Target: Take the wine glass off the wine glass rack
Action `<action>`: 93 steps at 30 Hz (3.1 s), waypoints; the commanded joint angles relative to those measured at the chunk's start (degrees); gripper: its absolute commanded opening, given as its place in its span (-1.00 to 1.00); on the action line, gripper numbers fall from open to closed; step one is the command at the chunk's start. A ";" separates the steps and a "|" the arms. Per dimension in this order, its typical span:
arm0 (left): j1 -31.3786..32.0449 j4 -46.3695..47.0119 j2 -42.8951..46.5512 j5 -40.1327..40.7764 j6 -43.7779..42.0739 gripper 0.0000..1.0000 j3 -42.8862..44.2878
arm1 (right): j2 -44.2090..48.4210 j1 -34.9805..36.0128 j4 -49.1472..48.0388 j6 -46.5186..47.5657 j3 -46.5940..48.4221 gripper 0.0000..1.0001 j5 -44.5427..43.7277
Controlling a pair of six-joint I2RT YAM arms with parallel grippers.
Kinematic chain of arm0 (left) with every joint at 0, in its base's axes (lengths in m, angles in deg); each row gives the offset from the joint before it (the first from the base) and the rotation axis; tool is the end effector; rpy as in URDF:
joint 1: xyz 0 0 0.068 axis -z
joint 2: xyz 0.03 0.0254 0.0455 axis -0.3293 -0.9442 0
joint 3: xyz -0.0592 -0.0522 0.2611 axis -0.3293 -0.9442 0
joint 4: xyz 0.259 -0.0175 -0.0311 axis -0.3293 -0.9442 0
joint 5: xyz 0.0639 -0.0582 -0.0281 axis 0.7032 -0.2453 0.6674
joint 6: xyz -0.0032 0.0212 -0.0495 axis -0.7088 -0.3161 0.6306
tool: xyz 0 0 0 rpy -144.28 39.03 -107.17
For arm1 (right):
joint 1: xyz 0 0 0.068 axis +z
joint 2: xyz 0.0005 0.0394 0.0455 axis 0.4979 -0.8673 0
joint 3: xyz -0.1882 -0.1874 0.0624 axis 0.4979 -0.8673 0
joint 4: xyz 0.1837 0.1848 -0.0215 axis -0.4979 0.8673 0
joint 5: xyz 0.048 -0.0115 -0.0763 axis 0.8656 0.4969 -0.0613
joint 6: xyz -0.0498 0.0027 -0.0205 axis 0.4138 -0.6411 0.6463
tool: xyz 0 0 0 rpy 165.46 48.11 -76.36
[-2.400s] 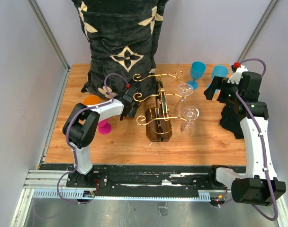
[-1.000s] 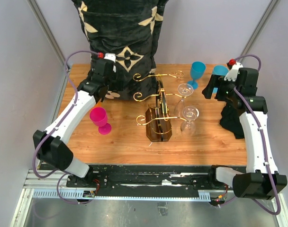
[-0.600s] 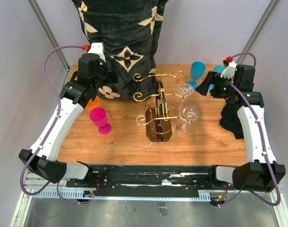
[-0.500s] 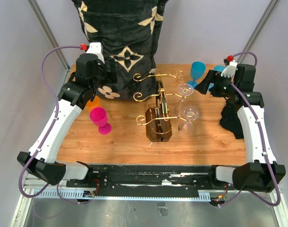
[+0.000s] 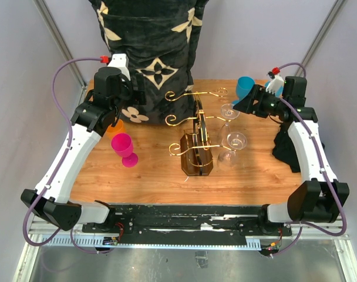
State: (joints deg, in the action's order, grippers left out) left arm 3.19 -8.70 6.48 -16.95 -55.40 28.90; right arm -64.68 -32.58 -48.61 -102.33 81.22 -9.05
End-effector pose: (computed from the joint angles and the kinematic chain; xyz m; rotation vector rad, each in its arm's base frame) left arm 0.2578 -0.0963 0.4485 0.0166 1.9338 -0.1320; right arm 0.3034 0.0088 0.3750 -0.0316 2.0587 0.9193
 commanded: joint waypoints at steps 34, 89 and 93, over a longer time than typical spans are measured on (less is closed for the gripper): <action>-0.04 -0.36 2.65 -1.56 -0.77 0.84 -0.96 | 2.25 2.48 3.10 -1.76 4.66 -0.99 7.34; -0.17 6.69 -4.80 -42.72 20.73 0.99 16.26 | 5.09 56.96 11.51 62.27 21.02 -0.99 -25.12; -0.18 9.33 -4.41 -44.50 23.86 0.99 14.93 | 3.54 59.50 11.42 64.35 21.81 -0.99 -27.40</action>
State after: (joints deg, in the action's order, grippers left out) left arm 3.12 -3.45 1.06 -57.06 -35.10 44.81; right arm -61.07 24.45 -35.13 -44.65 102.18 -29.96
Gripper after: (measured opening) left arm 0.994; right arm 0.043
